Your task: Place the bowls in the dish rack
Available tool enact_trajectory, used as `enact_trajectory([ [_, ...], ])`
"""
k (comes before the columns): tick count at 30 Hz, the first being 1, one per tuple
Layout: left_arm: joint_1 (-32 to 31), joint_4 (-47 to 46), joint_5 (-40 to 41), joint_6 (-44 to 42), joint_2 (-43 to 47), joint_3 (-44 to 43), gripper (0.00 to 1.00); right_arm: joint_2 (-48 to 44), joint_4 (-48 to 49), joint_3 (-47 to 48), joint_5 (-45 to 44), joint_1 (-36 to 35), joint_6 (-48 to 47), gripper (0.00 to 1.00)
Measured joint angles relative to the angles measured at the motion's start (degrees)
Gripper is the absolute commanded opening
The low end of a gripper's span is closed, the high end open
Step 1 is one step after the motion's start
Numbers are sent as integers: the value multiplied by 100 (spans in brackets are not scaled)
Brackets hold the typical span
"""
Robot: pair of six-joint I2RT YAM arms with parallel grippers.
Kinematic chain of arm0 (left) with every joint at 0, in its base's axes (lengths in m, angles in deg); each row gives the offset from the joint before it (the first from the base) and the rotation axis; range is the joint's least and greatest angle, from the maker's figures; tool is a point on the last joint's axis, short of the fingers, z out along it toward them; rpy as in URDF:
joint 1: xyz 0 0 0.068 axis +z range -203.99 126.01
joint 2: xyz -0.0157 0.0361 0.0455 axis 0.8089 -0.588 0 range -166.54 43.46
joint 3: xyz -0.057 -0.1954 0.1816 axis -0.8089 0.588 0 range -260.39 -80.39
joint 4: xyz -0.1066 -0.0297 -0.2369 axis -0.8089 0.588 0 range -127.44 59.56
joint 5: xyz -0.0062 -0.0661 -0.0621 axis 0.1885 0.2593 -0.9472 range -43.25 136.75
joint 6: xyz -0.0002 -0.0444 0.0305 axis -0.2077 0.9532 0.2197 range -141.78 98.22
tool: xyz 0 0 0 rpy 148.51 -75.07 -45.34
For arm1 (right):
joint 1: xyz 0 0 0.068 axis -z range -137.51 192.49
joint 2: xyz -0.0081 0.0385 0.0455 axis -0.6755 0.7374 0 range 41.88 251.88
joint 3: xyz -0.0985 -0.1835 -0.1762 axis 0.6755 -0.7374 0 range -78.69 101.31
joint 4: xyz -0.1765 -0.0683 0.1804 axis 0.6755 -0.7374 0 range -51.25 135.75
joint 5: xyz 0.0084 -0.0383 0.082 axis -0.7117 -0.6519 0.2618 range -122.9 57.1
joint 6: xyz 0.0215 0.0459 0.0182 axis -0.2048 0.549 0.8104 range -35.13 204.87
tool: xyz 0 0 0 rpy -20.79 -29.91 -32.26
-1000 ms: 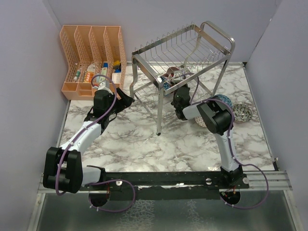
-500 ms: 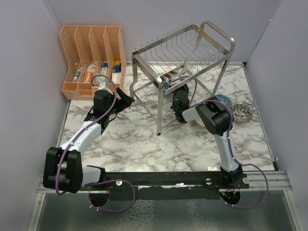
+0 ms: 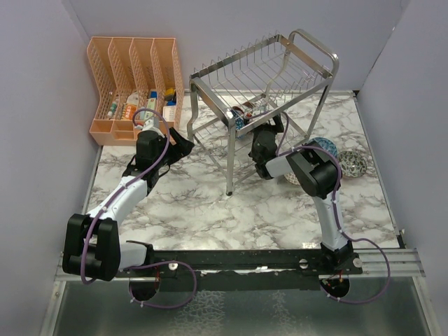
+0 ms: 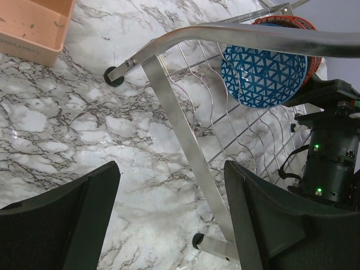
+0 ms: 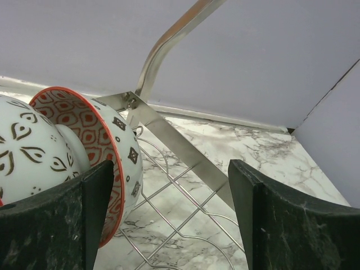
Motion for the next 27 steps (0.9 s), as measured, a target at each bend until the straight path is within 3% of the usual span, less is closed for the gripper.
enact_trajectory([
  [15, 0, 0, 2, 0, 0, 0, 77, -127, 72, -393, -50, -22, 11, 84],
  [27, 0, 0, 2, 0, 0, 0, 77, -544, -407, -603, -70, -74, 264, 83],
])
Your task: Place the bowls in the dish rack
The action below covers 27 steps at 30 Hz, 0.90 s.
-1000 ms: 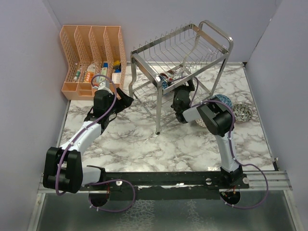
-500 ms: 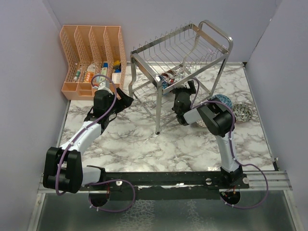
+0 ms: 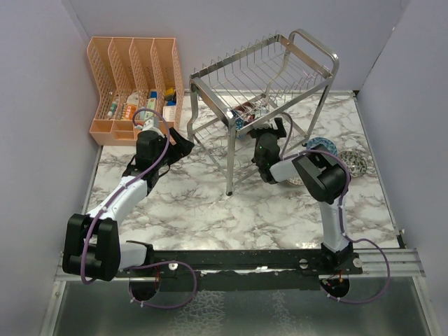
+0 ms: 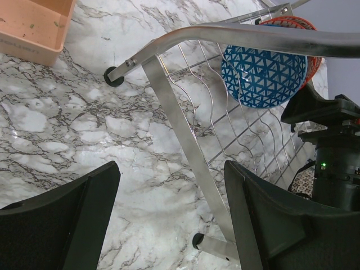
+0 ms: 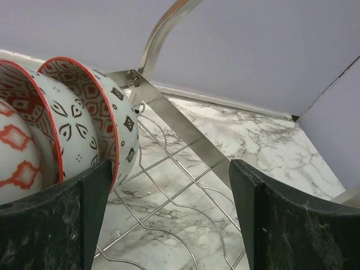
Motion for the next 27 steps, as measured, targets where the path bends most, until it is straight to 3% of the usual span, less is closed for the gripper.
enact_trajectory([
  [14, 0, 2, 0, 0, 4, 9, 77, -1106, -994, -592, 221, -9, 522, 82],
  [27, 0, 4, 0, 0, 122, 9, 77, -2483, -3679, -787, 796, -26, 2155, 82],
])
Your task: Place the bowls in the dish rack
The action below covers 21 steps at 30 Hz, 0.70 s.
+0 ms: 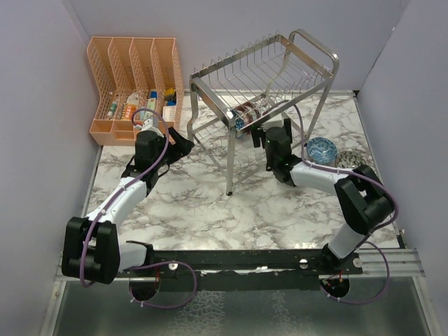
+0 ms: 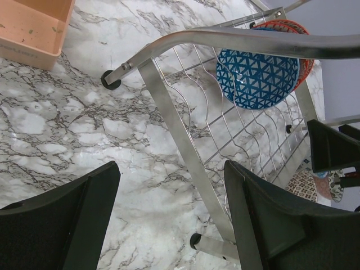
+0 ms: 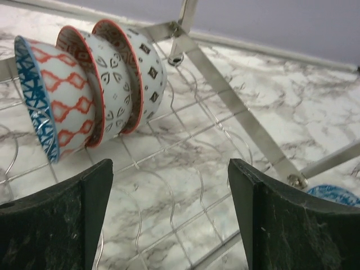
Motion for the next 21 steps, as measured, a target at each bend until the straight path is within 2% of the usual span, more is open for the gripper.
enact_trajectory([
  [14, 0, 7, -2, 2, 44, 44, 77, -1303, -3685, -317, 227, -20, 2846, 83],
  [21, 0, 4, -4, 2, 44, 61, 77, -2203, -4889, -341, 101, -15, 3762, 83],
])
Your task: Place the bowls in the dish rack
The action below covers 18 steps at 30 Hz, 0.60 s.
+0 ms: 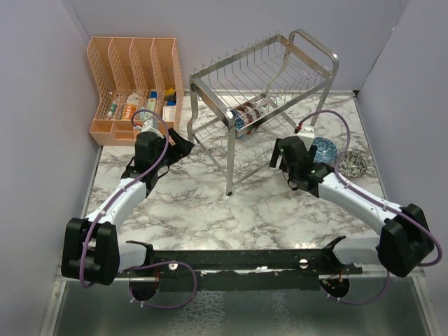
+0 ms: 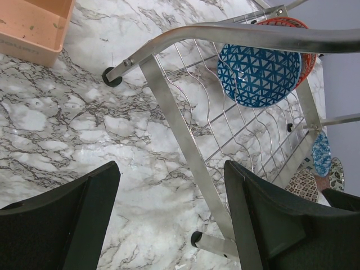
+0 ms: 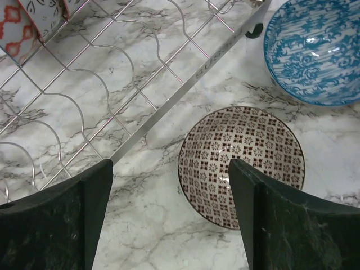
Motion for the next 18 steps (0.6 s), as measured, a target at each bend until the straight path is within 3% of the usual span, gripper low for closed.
enact_trajectory([
  [9, 0, -9, -4, 4, 24, 35, 77, -667, -1001, -131, 15, 184, 730, 81],
  [18, 0, -9, -28, 24, 107, 85, 77, -999, -1534, -688, 737, 1384, 1141, 74],
])
